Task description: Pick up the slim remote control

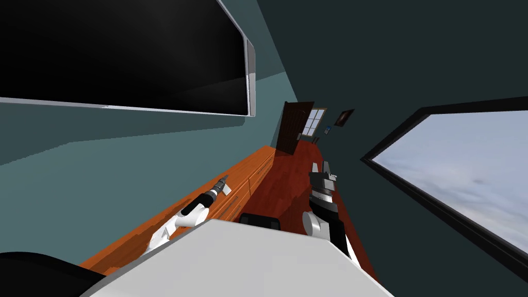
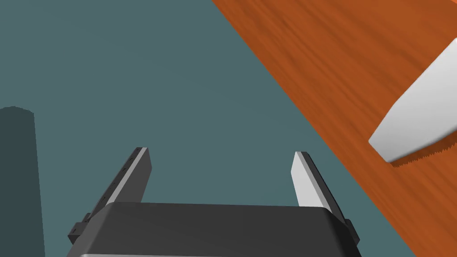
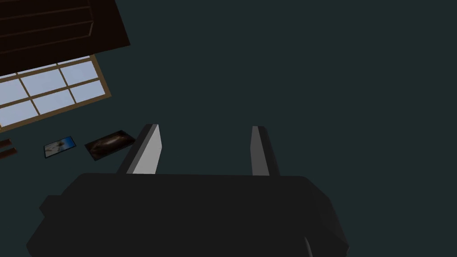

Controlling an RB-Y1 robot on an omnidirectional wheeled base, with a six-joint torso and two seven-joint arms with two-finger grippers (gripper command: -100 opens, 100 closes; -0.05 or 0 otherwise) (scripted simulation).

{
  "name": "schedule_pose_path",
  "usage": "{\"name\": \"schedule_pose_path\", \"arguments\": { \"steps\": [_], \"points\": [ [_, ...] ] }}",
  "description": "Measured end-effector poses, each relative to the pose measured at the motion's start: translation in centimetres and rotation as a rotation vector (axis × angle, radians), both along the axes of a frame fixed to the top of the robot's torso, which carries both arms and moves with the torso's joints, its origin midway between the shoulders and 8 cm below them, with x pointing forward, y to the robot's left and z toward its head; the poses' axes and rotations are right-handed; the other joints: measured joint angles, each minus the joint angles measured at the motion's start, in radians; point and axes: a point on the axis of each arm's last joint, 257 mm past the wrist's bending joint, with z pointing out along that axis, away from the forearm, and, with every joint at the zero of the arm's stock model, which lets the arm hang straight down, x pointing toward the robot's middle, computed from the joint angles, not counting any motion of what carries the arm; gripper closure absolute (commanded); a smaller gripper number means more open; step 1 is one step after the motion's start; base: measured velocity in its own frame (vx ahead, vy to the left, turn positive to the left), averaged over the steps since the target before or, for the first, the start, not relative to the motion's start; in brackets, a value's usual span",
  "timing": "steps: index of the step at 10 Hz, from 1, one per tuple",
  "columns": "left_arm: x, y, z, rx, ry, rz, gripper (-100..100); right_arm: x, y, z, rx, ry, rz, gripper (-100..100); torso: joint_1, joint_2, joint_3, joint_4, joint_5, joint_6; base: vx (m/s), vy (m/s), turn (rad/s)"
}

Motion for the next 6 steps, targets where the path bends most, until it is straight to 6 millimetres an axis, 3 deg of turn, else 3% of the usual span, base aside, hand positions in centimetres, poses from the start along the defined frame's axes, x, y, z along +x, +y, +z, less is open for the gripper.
{"name": "schedule_pose_path", "arguments": {
  "steps": [6],
  "points": [
    [-4.2,3.8,-7.5,0.003,0.258,0.03,-100,0.0,0.0,0.0,0.0,0.0,0.0,0,0.0,-0.001,-0.001,0.0,0.0,0.0,0.03,0.005,-0.136]
  ]
}}
